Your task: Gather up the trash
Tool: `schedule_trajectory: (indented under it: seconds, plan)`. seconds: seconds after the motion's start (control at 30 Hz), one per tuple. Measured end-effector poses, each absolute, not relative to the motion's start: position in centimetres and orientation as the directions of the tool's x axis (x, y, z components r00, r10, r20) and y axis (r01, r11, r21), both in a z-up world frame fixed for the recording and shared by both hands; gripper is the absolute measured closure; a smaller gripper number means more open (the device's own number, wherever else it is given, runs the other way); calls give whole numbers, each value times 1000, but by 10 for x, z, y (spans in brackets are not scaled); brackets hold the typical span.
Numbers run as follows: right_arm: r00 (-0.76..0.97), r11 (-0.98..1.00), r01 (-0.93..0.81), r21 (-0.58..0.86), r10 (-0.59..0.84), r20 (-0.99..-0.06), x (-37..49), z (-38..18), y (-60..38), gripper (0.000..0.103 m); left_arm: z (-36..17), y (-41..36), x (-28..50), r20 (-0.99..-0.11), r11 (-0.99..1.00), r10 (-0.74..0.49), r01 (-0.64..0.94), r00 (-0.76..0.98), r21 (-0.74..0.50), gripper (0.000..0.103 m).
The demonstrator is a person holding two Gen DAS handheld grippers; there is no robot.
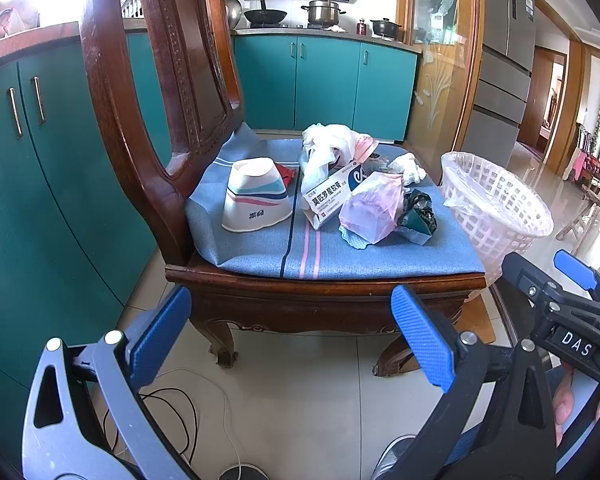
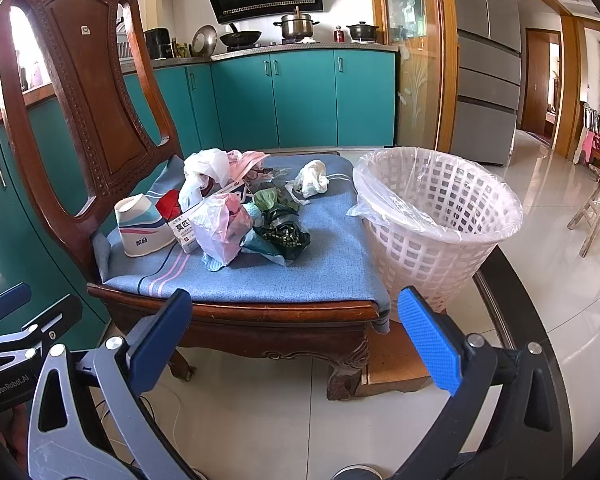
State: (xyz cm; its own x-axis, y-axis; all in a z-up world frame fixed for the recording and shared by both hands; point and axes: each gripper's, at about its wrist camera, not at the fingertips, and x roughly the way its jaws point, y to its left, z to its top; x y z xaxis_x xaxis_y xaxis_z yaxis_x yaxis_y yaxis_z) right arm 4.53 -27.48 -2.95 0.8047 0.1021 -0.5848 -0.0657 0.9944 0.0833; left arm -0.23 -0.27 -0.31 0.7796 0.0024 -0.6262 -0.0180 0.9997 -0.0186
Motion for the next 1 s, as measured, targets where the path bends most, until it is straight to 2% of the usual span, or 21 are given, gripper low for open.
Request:
schedule_trajectory:
  seconds: [1.0]
  plan:
    - [804, 994, -69, 81, 103, -586, 45, -31, -275, 3, -4, 0, -1, -629, 1000, 2, -20, 778, -21, 3]
